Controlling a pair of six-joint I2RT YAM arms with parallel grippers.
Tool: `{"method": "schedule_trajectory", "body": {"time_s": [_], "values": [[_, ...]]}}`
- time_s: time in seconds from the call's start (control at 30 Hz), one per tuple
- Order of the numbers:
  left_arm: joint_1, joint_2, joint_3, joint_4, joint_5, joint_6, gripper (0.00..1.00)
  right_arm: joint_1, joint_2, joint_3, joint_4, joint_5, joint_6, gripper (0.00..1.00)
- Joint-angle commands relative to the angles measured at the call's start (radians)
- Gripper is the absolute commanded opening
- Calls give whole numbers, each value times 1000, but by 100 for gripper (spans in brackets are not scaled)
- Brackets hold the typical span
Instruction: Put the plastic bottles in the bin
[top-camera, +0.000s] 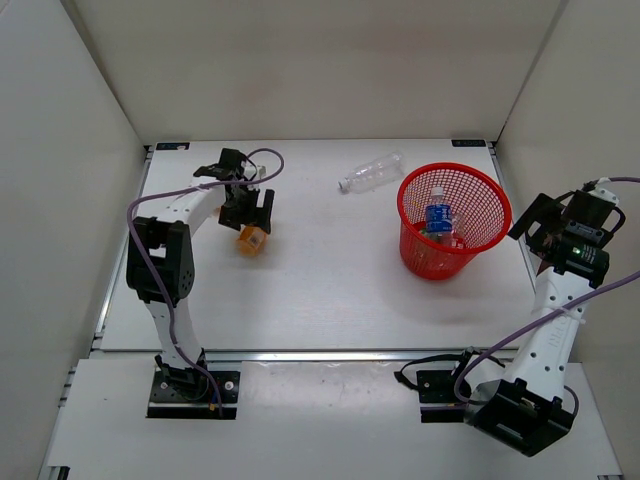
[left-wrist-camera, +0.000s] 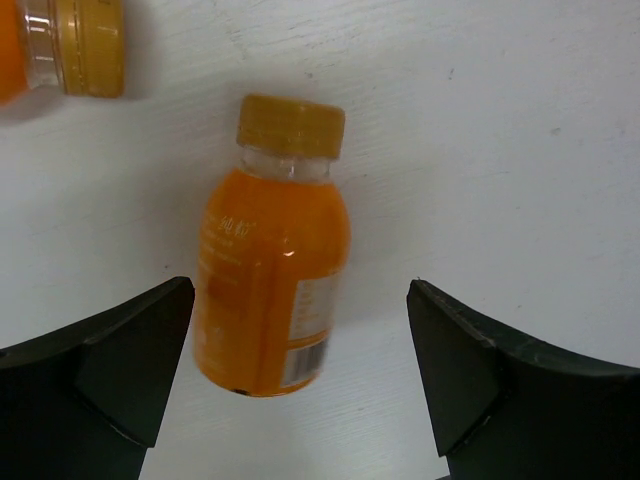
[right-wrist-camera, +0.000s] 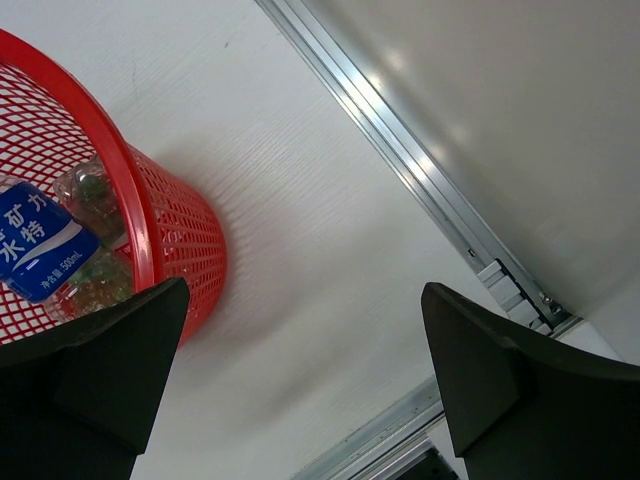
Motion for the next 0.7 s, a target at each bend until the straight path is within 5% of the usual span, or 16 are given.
{"method": "schedule_trajectory", "body": {"time_s": [0.0, 0.3, 0.67], "values": [[-9, -28, -24, 7, -82, -22, 99, -10, -17, 14, 8, -2, -7, 99], [-32, -14, -115, 73, -107, -107, 97, -17, -54, 1, 8, 45, 32, 100], [-61, -55, -158, 147, -35, -187, 52, 51, -177, 23, 5, 234, 27, 99]]}}
